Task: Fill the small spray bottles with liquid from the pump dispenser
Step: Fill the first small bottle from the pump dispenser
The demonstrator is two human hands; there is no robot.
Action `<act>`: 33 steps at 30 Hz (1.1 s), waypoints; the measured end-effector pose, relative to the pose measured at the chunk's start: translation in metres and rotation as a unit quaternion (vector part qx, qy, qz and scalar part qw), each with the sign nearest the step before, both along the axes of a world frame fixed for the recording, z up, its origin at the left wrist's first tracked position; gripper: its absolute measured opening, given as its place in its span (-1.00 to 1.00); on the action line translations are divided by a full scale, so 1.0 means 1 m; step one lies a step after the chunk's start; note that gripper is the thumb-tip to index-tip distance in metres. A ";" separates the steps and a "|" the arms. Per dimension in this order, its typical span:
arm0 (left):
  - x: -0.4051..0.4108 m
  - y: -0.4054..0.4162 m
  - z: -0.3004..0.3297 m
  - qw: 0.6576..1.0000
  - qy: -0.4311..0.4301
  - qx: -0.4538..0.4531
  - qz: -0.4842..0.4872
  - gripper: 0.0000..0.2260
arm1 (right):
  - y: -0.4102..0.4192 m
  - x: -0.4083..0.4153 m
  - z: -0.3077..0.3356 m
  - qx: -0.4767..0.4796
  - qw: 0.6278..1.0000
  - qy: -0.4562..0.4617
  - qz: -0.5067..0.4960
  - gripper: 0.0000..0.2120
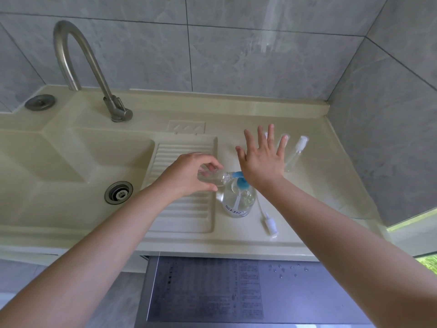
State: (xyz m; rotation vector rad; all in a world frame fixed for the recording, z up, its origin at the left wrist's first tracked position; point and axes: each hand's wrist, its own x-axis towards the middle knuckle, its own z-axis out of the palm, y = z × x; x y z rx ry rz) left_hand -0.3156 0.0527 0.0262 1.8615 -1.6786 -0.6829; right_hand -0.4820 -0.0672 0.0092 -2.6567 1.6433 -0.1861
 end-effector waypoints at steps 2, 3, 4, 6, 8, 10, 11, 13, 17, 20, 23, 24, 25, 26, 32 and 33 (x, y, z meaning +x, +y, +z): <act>0.000 0.000 0.000 1.000 0.002 0.000 0.000 -0.56 | -0.002 -0.001 0.006 -0.029 0.999 0.016 0.011 -0.40; 0.000 0.000 0.001 1.000 0.003 -0.001 0.001 -0.56 | -0.004 0.000 0.010 -0.032 0.999 0.018 0.012 -0.39; 0.000 0.000 0.001 1.000 0.004 -0.002 0.002 -0.57 | -0.005 0.001 0.014 -0.025 1.000 0.015 0.010 -0.37; 0.000 0.001 0.002 1.000 0.004 -0.002 0.002 -0.57 | -0.005 0.003 0.015 -0.013 1.000 0.007 0.004 -0.36; 0.000 0.001 0.002 1.000 0.001 -0.002 0.002 -0.57 | -0.001 0.003 0.008 -0.014 1.000 0.006 0.008 -0.39; -0.001 0.000 0.002 1.000 0.001 -0.001 0.002 -0.57 | 0.004 0.003 -0.001 0.012 1.000 -0.020 -0.001 -0.43; -0.002 0.000 0.002 1.000 0.000 -0.001 0.002 -0.57 | 0.006 0.002 -0.004 0.019 0.999 -0.031 -0.007 -0.43; -0.002 0.001 0.000 1.000 -0.002 0.001 0.000 -0.57 | 0.007 0.002 -0.006 0.005 1.000 -0.027 -0.010 -0.42; -0.002 0.002 0.001 1.000 -0.004 0.000 0.003 -0.57 | -0.001 0.002 0.007 -0.019 1.000 -0.007 -0.018 -0.36; -0.002 0.001 0.003 1.000 -0.005 -0.001 0.004 -0.57 | -0.001 0.002 0.005 -0.008 1.000 0.022 -0.018 -0.36; -0.002 0.002 0.004 1.000 -0.004 -0.002 0.005 -0.57 | 0.003 0.004 -0.004 0.026 0.999 0.013 -0.028 -0.38; -0.002 0.001 0.003 1.000 -0.005 -0.002 0.005 -0.57 | 0.004 0.005 -0.005 0.019 0.999 0.016 -0.028 -0.38; -0.002 0.001 0.003 1.000 -0.005 0.000 0.005 -0.57 | 0.004 0.005 -0.004 0.009 0.999 0.020 -0.027 -0.38; -0.003 0.002 0.002 1.000 -0.004 0.002 0.005 -0.57 | 0.003 0.005 -0.002 0.001 0.999 0.021 -0.027 -0.37; -0.003 0.004 0.003 1.000 -0.001 0.001 0.006 -0.58 | -0.001 0.004 0.003 0.035 0.999 0.013 -0.027 -0.37; -0.004 0.004 0.002 1.000 0.001 0.000 0.007 -0.57 | 0.000 0.004 0.000 0.056 0.998 0.002 -0.029 -0.39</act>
